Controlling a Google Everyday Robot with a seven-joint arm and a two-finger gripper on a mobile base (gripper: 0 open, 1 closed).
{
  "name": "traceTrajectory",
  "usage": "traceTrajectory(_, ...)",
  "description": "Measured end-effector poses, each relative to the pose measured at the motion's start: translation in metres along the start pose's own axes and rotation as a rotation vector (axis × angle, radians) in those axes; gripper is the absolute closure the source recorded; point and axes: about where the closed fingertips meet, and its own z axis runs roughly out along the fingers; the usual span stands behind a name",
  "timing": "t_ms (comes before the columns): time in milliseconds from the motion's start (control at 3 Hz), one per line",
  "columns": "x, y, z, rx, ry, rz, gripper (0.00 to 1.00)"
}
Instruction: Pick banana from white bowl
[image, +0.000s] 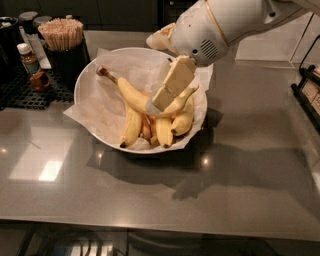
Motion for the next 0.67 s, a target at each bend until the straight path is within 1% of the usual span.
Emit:
traceTrajectory(333, 0.021, -0.005, 0.024, -0.01, 0.112, 0.103, 0.0)
traceTrajectory(667, 0.029, -0.003, 0.037, -0.031, 0.096, 0.104, 0.0)
